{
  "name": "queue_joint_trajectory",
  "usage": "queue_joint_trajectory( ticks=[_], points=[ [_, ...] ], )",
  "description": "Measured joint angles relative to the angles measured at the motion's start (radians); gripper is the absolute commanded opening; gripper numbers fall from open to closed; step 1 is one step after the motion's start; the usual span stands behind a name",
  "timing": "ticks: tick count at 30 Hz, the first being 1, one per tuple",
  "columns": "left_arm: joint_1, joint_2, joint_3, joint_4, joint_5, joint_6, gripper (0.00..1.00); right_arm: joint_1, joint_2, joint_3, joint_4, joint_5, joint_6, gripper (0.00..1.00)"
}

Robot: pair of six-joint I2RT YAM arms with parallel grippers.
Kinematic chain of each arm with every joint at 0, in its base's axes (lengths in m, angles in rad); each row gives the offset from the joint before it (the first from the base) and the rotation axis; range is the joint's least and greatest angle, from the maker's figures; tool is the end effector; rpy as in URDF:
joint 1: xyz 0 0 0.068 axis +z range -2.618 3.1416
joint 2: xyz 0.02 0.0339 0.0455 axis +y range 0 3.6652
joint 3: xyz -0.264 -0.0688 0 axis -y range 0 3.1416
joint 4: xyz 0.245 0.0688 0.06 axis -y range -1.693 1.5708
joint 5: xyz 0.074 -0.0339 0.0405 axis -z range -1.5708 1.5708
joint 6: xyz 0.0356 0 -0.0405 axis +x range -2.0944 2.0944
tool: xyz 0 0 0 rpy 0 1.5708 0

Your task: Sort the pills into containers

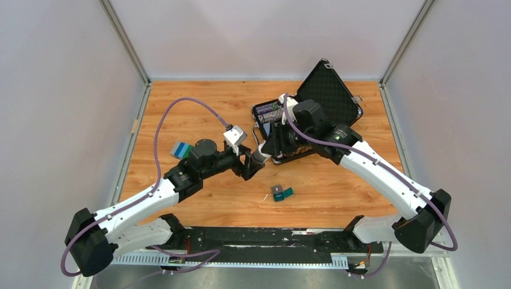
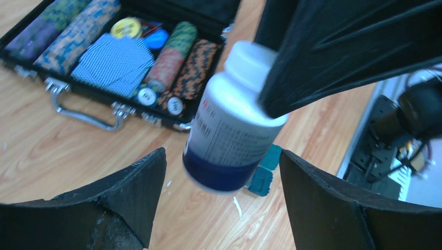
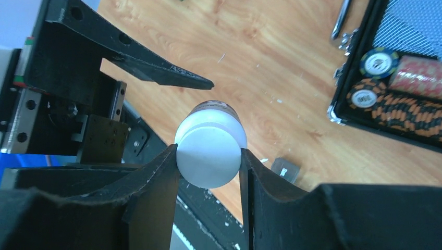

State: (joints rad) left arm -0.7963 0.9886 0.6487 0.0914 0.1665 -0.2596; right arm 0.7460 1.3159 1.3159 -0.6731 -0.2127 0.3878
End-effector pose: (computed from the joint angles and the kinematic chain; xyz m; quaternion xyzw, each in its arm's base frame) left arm 0.1577 -0.1697 0.2821 0.2578 0.7449 -0.3649 0.4955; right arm 0.2031 0.1979 0.3611 -0.2049 0.8733 0.3124 0.3126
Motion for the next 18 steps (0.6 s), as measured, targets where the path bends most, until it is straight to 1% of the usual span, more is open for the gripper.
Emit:
queue_joint_trajectory(
  ticks=[3, 7, 8, 12, 15, 16, 18],
  points=[
    [0.000, 0.001, 0.009, 0.023, 0.096, 0.059, 0.80, -0.018, -0.013, -0.019, -0.015, -0.075, 0.003, 0.12],
    [0.000, 0.013, 0.029, 0.033, 0.224, 0.128, 0.70, -0.039, -0.024, -0.029, -0.033, -0.154, 0.004, 0.12],
    [0.000, 0.018, 0.034, 0.033, 0.248, 0.142, 0.70, -0.044, -0.028, -0.029, -0.035, -0.168, 0.003, 0.12],
    [0.005, 0.035, 0.035, 0.034, 0.316, 0.171, 0.74, -0.059, -0.048, -0.035, -0.049, -0.222, 0.002, 0.12],
    [0.005, 0.053, 0.035, 0.040, 0.363, 0.171, 0.81, -0.068, -0.056, -0.041, -0.048, -0.258, -0.001, 0.12],
    [0.004, 0.062, 0.036, 0.041, 0.379, 0.169, 0.81, -0.069, -0.056, -0.041, -0.048, -0.267, -0.001, 0.12],
    [0.004, 0.082, 0.040, 0.046, 0.399, 0.161, 0.79, -0.072, -0.056, -0.042, -0.048, -0.282, -0.001, 0.12]
  ],
)
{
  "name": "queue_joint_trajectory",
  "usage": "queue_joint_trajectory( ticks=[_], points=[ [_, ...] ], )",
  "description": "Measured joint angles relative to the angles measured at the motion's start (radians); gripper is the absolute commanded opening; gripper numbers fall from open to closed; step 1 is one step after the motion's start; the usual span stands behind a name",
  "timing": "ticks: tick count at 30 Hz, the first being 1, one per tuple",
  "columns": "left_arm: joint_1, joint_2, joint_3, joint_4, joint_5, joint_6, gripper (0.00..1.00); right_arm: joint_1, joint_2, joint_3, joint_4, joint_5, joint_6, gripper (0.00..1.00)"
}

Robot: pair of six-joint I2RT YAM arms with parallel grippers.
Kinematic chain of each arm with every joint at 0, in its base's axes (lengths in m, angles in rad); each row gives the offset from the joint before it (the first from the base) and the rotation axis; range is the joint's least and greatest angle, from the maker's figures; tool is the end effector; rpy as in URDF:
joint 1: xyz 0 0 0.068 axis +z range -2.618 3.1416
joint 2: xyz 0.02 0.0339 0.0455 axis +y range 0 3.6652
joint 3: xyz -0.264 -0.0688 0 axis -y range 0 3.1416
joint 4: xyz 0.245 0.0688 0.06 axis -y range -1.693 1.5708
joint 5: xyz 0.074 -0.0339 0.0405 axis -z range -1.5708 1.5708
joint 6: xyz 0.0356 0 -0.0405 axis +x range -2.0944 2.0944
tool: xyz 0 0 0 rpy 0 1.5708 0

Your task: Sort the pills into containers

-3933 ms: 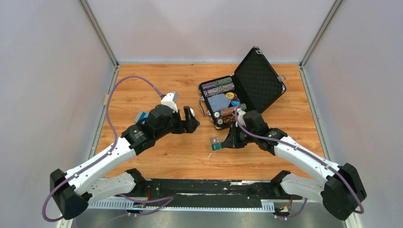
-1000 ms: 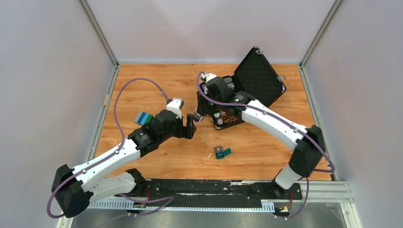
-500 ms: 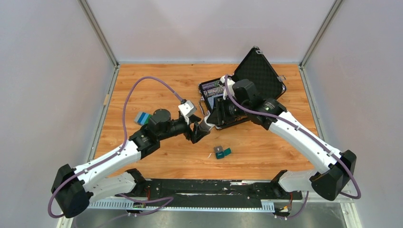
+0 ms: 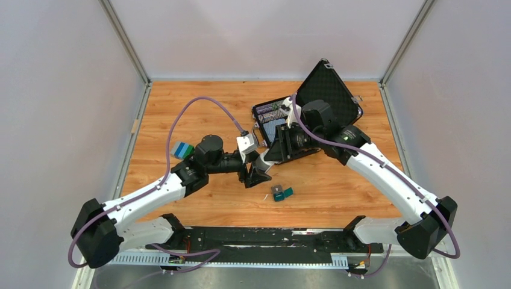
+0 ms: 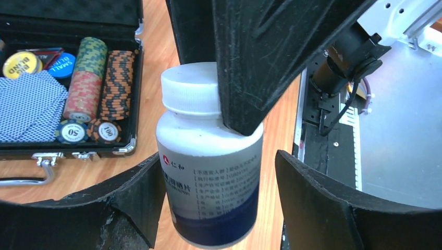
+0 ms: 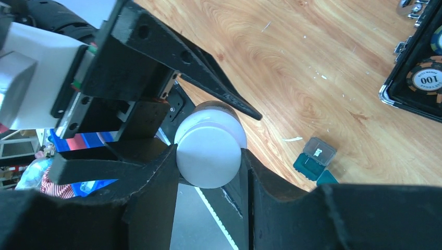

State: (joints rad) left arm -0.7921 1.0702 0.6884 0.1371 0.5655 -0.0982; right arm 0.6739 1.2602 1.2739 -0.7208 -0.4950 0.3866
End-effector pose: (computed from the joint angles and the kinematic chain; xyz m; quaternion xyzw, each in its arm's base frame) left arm 0.1578 -0.1871 0.2843 0.4188 0.6533 -0.4530 0.4388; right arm 0.1954 0.1777 0.3598 -0.2275 0.8568 0.3972 0.2375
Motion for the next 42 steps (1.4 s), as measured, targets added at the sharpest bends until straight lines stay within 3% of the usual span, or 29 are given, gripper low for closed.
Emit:
queue_joint_trajectory(
  ticks=[2, 5, 6, 7, 8, 9, 11, 14, 22, 27, 33, 35, 42],
  points=[
    [0.000, 0.023, 0.005, 0.011, 0.012, -0.008, 0.69, -0.002, 0.000, -0.001, 0.000, -0.014, 0.000, 0.13],
    [0.000, 0.045, 0.007, 0.018, 0.005, -0.018, 0.41, -0.005, 0.000, -0.002, 0.000, -0.025, -0.001, 0.18],
    [0.000, 0.046, 0.007, 0.017, 0.002, -0.024, 0.36, -0.007, 0.000, -0.004, 0.003, -0.024, -0.002, 0.25],
    [0.000, 0.046, 0.007, 0.015, -0.006, -0.021, 0.24, -0.010, 0.000, -0.008, 0.010, -0.027, -0.003, 0.37],
    [0.000, 0.045, 0.008, 0.014, -0.016, -0.021, 0.18, -0.011, 0.000, -0.013, 0.016, -0.029, -0.003, 0.54],
    [0.000, 0.045, 0.008, 0.012, -0.024, -0.021, 0.05, -0.013, -0.002, -0.018, 0.021, -0.031, 0.000, 0.66],
    [0.000, 0.039, 0.008, 0.007, -0.039, -0.010, 0.00, -0.014, -0.005, -0.028, 0.034, -0.030, 0.016, 0.79],
    [0.000, 0.019, 0.008, 0.009, -0.067, 0.017, 0.00, -0.014, -0.013, -0.057, 0.060, -0.011, 0.066, 0.83],
    [0.003, 0.002, 0.008, 0.008, -0.171, 0.039, 0.00, -0.011, -0.034, -0.116, 0.192, 0.070, 0.266, 0.63],
    [0.003, 0.012, 0.008, 0.009, -0.215, 0.024, 0.00, -0.009, -0.034, -0.116, 0.261, 0.112, 0.322, 0.60],
    [0.003, 0.029, 0.009, 0.005, -0.223, -0.005, 0.00, -0.010, -0.034, -0.140, 0.312, 0.130, 0.344, 0.15],
    [0.003, 0.033, 0.012, 0.000, -0.226, -0.012, 0.00, -0.010, -0.033, -0.146, 0.319, 0.126, 0.341, 0.08],
    [0.003, 0.035, 0.030, -0.029, -0.204, -0.019, 0.00, -0.044, -0.053, -0.175, 0.358, 0.037, 0.220, 0.00]
  ],
)
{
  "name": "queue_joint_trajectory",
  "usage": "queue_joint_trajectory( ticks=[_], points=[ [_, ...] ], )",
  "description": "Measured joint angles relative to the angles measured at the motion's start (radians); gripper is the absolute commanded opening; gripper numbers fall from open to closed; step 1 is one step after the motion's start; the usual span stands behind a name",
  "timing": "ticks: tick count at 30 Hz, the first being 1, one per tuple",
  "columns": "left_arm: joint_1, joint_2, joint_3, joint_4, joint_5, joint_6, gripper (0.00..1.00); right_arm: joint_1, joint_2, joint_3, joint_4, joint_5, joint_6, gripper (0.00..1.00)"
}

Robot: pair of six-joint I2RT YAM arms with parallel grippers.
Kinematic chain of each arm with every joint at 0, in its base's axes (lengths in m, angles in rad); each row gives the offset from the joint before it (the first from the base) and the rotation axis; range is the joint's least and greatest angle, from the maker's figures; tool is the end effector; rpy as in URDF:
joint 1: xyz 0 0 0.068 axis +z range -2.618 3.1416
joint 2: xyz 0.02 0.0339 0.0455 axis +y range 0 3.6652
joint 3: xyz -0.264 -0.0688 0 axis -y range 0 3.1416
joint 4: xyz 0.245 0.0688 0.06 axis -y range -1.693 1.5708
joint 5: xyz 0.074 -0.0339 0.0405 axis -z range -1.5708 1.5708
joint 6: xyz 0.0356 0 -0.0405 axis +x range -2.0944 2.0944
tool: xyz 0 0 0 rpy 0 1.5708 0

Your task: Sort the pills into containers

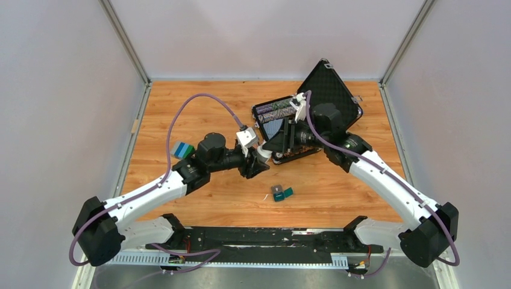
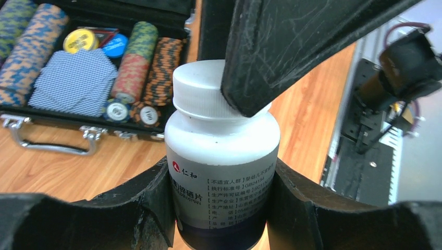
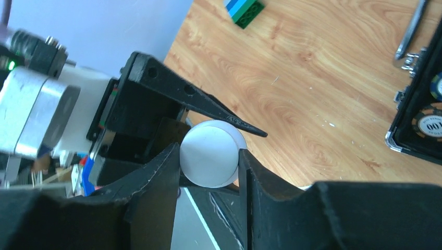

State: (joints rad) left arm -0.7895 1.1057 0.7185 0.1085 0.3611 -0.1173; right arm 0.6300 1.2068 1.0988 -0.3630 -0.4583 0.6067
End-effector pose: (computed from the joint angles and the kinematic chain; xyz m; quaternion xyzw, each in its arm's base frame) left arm 0.1701 -0.1894 0.2830 0.3611 0.7059 -0.3883 0.4696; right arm 0.2092 0.1721 0.3454 -0.1284 0.8289 0.4528 0.3024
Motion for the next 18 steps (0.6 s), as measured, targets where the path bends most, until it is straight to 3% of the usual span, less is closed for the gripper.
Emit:
queue_joint_trajectory(
  ticks=[8, 10, 11, 12, 15, 18],
  points=[
    [0.005, 0.034, 0.126, -0.176, 0.199, 0.052, 0.00, -0.097, -0.039, -0.048, 0.060, -0.368, -0.256, 0.03],
    [0.009, 0.053, 0.166, -0.240, 0.241, 0.076, 0.00, -0.103, -0.039, -0.051, 0.067, -0.400, -0.288, 0.72],
    [0.011, 0.060, 0.180, -0.264, 0.249, 0.088, 0.00, -0.103, -0.039, -0.051, 0.068, -0.399, -0.291, 0.93],
    [0.013, 0.066, 0.194, -0.284, 0.252, 0.099, 0.00, -0.103, -0.039, -0.051, 0.066, -0.383, -0.289, 0.99],
    [0.012, 0.072, 0.212, -0.296, 0.222, 0.126, 0.00, -0.096, -0.039, -0.051, 0.056, -0.282, -0.250, 1.00],
    [0.010, 0.071, 0.206, -0.279, 0.153, 0.138, 0.00, -0.069, -0.040, -0.051, 0.045, -0.146, -0.133, 0.82]
  ],
)
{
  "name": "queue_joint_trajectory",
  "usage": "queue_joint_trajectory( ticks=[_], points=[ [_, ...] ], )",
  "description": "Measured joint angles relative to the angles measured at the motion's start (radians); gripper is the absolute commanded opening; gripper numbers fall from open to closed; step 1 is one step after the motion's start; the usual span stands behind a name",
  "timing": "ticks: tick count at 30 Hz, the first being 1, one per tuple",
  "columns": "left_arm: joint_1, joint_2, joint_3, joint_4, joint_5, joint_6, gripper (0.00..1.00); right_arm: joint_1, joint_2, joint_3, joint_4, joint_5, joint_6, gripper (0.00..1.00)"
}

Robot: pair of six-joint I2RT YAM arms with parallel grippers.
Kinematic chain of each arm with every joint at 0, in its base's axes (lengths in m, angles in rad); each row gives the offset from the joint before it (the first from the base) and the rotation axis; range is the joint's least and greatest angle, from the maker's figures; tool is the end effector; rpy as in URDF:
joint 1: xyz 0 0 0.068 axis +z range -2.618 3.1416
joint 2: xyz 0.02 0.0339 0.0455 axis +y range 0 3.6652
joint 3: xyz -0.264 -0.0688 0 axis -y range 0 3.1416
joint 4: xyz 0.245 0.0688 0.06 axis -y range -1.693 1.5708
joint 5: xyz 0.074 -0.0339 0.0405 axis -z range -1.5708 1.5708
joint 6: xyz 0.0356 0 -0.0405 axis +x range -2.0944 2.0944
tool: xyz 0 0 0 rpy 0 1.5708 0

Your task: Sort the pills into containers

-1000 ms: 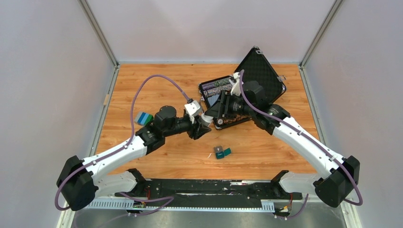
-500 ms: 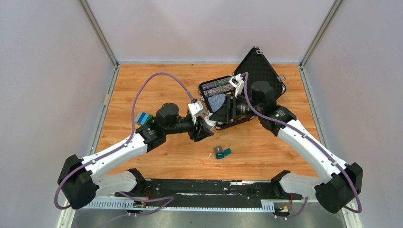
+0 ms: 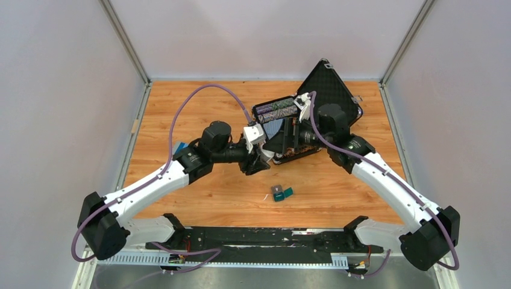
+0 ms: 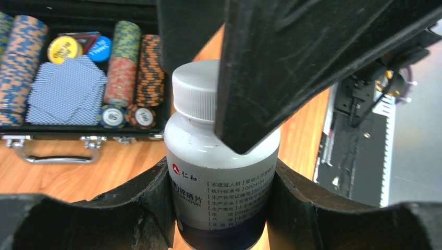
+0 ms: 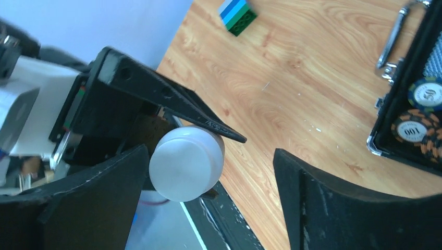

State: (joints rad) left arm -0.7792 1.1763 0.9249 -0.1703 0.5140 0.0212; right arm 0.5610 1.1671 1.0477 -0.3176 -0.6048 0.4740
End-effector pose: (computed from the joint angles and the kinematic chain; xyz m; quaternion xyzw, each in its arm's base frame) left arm 0.1774 -0.1998 0.3114 0.4435 0.6939 -0.3927 0.4094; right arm 0.2096 0.1556 0.3430 -0.1948 0.7976 0.4719 0.3212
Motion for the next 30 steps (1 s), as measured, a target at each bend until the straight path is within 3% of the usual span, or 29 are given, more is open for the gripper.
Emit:
queue_joint_trajectory(
  ticks=[3, 6, 9, 12, 17, 23, 24, 25, 26, 27, 30],
  points=[
    [0.000, -0.001, -0.025, 0.051, -0.043, 0.003, 0.00, 0.027, 0.000, 0.000, -0.005, 0.130, 0.125, 0.64],
    [0.000, -0.001, -0.046, 0.085, -0.085, -0.003, 0.00, 0.047, 0.006, 0.002, -0.006, 0.205, 0.234, 0.56],
    [0.000, -0.002, -0.061, 0.117, -0.124, -0.026, 0.00, 0.063, 0.008, 0.002, -0.003, 0.249, 0.312, 0.25],
    [0.000, -0.004, -0.069, 0.130, -0.141, -0.055, 0.00, 0.066, 0.008, 0.006, -0.004, 0.251, 0.319, 0.01],
    [-0.005, -0.011, -0.069, 0.121, -0.133, -0.072, 0.00, 0.056, 0.006, 0.006, 0.013, 0.160, 0.201, 0.00],
    [-0.011, -0.042, -0.040, 0.048, -0.043, -0.069, 0.00, -0.006, -0.001, -0.009, 0.071, -0.148, -0.036, 0.00],
    [-0.010, -0.049, -0.035, 0.032, -0.019, -0.066, 0.00, -0.010, -0.001, -0.009, 0.077, -0.187, -0.070, 0.02],
    [-0.010, -0.055, -0.033, 0.022, 0.002, -0.063, 0.00, -0.012, -0.001, -0.009, 0.080, -0.224, -0.103, 0.34],
    [-0.010, -0.060, -0.031, 0.011, 0.019, -0.060, 0.00, -0.013, -0.001, -0.009, 0.080, -0.254, -0.132, 0.76],
    [-0.010, -0.062, -0.029, 0.000, 0.033, -0.056, 0.00, -0.013, -0.001, -0.009, 0.080, -0.264, -0.142, 0.96],
    [-0.005, -0.063, -0.018, -0.030, 0.042, -0.042, 0.00, -0.009, -0.001, -0.005, 0.067, -0.190, -0.125, 1.00]
  ],
)
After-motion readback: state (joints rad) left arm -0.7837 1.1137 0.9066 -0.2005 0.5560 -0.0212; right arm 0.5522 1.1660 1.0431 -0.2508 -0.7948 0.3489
